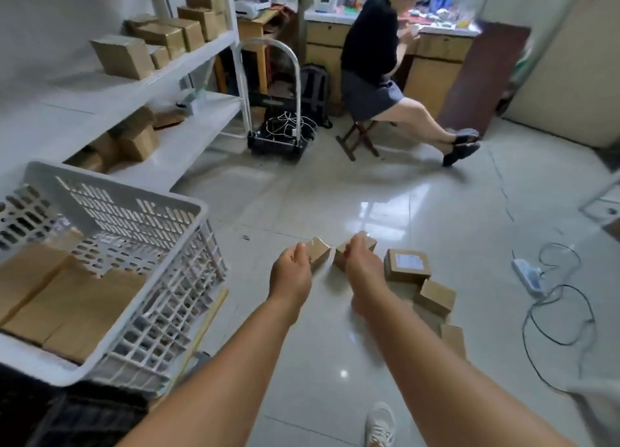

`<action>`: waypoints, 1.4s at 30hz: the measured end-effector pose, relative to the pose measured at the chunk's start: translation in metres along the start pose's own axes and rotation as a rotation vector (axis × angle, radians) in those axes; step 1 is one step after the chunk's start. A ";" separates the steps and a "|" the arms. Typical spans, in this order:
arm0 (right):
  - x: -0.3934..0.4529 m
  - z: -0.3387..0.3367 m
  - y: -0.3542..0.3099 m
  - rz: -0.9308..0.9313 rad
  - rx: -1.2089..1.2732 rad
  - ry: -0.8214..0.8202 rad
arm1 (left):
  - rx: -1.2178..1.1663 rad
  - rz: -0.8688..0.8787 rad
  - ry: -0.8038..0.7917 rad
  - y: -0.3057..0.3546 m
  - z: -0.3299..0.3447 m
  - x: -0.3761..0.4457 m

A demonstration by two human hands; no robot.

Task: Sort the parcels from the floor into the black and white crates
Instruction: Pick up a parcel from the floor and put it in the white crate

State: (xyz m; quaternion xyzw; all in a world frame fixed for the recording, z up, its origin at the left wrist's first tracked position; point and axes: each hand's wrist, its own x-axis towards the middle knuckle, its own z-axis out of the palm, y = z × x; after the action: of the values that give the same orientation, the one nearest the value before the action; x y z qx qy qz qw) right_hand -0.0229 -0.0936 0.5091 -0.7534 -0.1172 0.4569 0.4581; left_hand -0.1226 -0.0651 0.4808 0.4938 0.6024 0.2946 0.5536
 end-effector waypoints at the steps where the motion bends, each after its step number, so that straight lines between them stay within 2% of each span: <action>1: 0.008 -0.014 0.003 0.002 0.012 0.025 | 0.009 -0.007 -0.040 0.000 0.015 -0.001; 6: 0.047 -0.084 0.019 0.051 0.085 0.132 | 0.059 -0.063 -0.179 -0.005 0.090 0.000; 11: 0.093 -0.151 0.032 0.152 0.155 0.224 | 0.114 -0.141 -0.241 -0.011 0.166 0.009; 17: 0.150 -0.224 0.041 0.276 0.221 0.241 | 0.141 -0.253 -0.239 -0.022 0.248 0.028; 22: 0.204 -0.259 0.062 0.365 0.230 0.251 | 0.136 -0.333 -0.235 -0.044 0.302 0.047; 31: 0.322 -0.268 0.124 0.419 0.123 0.209 | 0.226 -0.479 -0.247 -0.128 0.359 0.130; 42: 0.488 -0.226 0.237 0.489 -0.092 0.096 | 0.280 -0.647 -0.223 -0.289 0.412 0.266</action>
State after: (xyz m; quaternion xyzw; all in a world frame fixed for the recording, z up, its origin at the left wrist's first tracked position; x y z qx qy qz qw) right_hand 0.3705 -0.0657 0.0728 -0.8004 0.0699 0.5119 0.3040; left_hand 0.2212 0.0033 0.0319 0.3777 0.6979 -0.0363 0.6074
